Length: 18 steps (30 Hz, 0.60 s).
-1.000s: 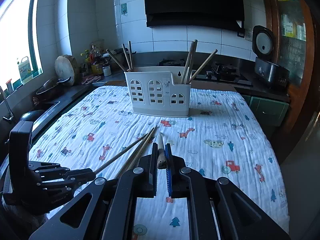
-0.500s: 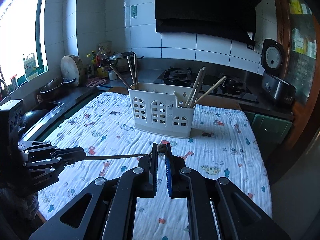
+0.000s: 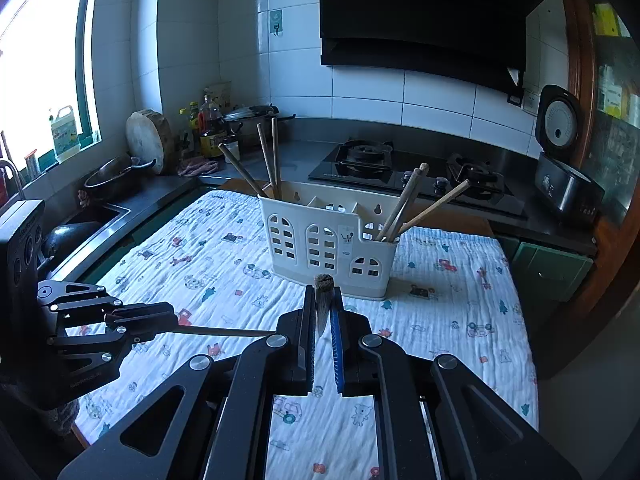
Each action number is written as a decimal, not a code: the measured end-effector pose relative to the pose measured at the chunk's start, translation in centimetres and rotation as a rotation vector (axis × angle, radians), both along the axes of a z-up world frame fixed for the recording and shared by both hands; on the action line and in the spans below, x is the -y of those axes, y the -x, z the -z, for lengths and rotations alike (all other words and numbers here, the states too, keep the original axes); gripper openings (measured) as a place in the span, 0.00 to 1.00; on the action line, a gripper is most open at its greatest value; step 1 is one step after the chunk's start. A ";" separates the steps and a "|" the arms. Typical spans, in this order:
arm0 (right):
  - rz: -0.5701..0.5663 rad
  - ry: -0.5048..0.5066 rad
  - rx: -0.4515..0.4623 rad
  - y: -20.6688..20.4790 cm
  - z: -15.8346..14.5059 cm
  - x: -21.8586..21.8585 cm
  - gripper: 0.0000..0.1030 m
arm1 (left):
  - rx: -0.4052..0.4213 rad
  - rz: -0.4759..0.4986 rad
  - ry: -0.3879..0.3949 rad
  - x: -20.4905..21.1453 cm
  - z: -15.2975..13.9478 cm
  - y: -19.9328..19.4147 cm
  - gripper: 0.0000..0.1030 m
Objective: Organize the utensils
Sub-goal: 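Lift the left tool's chopstick over the holder while the right tool carries its own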
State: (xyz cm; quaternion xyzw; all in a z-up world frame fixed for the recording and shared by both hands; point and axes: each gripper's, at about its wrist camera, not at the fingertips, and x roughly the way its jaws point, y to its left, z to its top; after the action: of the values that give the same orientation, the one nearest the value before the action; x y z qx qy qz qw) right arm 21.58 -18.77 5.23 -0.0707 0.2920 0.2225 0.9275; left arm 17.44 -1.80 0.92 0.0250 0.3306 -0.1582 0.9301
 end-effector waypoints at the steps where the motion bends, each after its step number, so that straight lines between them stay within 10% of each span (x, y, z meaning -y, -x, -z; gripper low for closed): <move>1: 0.000 0.002 -0.001 0.0 0.1 0.0 0.07 | -0.004 0.007 -0.008 0.1 0.1 0.0 0.05; 18: -0.008 0.007 0.046 -1.1 -2.6 -0.1 0.07 | 0.047 0.036 -0.043 0.3 -3.3 -1.3 0.05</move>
State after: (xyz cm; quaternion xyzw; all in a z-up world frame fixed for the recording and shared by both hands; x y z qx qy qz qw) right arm 22.66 -18.64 7.82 -0.0800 0.2711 0.2234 0.9329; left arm 18.73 -2.13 4.22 0.0548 0.3115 -0.1672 0.9338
